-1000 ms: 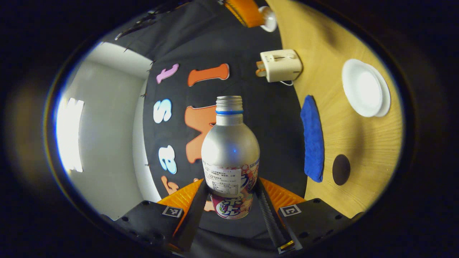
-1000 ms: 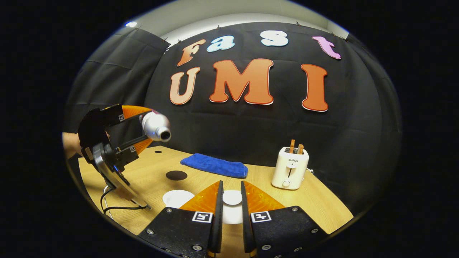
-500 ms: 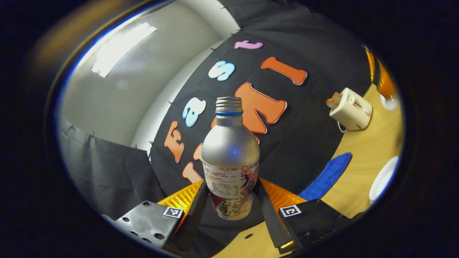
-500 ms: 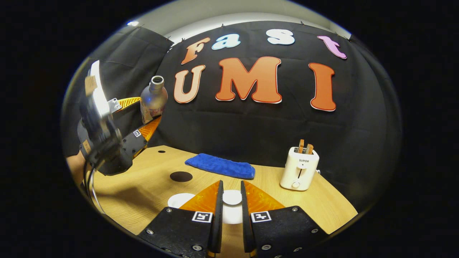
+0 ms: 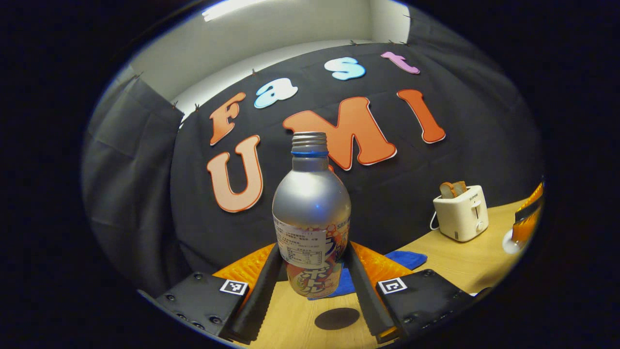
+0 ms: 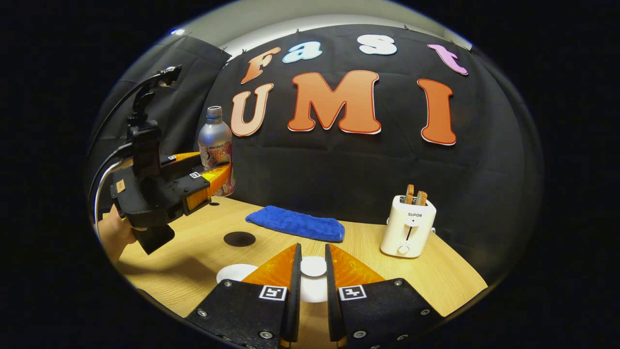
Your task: Open the teacup lid with one hand, grasp the water bottle and pour water into the teacup with the other hand; after pouring, place the water bottle on the coaster and then close the teacup lid.
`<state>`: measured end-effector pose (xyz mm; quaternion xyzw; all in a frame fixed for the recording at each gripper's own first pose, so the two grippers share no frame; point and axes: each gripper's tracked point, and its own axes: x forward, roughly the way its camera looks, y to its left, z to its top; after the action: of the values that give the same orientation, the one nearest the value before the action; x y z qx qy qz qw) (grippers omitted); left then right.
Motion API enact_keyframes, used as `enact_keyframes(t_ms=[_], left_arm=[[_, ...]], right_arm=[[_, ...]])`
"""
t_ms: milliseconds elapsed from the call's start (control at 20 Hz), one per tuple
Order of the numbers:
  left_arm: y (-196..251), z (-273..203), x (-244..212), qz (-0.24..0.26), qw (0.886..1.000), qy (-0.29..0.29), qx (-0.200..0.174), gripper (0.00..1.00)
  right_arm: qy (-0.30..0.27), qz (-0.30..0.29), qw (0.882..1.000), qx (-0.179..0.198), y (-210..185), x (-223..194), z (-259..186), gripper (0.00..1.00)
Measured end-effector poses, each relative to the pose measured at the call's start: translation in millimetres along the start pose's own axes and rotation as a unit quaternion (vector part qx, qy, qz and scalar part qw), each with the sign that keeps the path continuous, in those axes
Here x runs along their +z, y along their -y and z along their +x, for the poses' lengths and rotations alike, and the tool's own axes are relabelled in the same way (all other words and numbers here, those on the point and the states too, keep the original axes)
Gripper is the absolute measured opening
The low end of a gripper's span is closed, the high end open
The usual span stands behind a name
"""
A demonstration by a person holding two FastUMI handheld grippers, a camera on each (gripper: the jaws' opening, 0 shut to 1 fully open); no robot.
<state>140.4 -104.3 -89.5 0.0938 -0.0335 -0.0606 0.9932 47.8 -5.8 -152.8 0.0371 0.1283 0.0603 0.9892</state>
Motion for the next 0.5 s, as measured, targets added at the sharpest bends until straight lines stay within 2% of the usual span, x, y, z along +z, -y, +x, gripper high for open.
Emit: enact_keyframes(t_ms=[200,250,300,500], left_arm=[[-12,30,-45,-0.087,0.994,-0.071,0.006,0.83],[-13,33,-58,-0.101,0.991,-0.088,0.004,0.8],[-13,36,-69,-0.113,0.988,-0.101,0.007,0.83],[-7,49,-113,-0.145,0.978,-0.152,0.001,0.83]], right_arm=[[-0.014,0.0,1.0,0.004,2,-10,9,0.25],[-0.017,-0.003,1.0,0.004,2,-14,10,0.25],[-0.018,-0.005,1.0,0.003,3,-15,11,0.25],[-0.022,-0.003,1.0,0.012,-1,-19,16,0.25]])
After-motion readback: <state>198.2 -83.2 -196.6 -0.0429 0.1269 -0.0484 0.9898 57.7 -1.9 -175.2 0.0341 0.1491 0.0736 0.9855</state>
